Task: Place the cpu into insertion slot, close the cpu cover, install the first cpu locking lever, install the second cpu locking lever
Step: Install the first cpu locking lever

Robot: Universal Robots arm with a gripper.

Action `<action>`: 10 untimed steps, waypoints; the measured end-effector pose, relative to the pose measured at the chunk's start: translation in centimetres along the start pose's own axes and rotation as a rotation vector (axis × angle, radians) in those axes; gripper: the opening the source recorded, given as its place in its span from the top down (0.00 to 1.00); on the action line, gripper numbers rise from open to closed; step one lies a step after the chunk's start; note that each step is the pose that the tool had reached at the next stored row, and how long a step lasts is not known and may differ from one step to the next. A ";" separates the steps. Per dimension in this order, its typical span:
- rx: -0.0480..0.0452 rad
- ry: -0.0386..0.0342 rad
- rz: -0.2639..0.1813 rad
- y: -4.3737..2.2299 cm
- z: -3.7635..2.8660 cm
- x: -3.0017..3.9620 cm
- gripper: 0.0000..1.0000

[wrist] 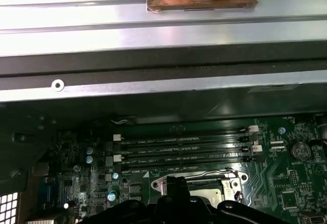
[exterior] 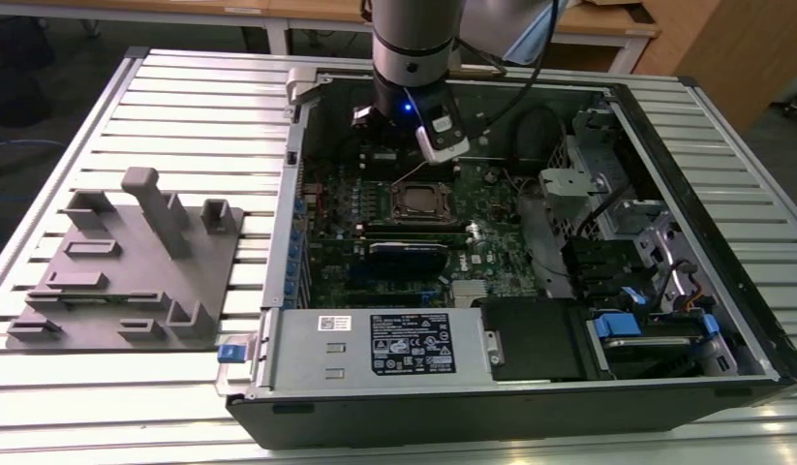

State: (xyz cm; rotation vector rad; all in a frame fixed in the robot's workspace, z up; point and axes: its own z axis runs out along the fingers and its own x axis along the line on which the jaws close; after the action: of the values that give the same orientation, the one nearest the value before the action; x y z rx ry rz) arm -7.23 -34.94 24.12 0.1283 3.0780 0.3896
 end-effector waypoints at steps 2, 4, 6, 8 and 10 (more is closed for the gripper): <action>0.0003 0.0002 0.000 -0.01 0.01 0.00 0.89; -0.0001 0.0000 0.000 -0.02 0.08 0.00 0.89; 0.0000 0.0000 0.000 -0.02 0.09 0.00 0.89; -0.0003 -0.0001 0.000 -0.03 0.14 0.00 0.89; 0.0000 0.0001 0.000 -0.05 0.20 0.00 0.89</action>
State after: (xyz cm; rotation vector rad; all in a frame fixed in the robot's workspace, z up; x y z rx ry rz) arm -7.22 -34.94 23.92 0.1281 3.0781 0.3896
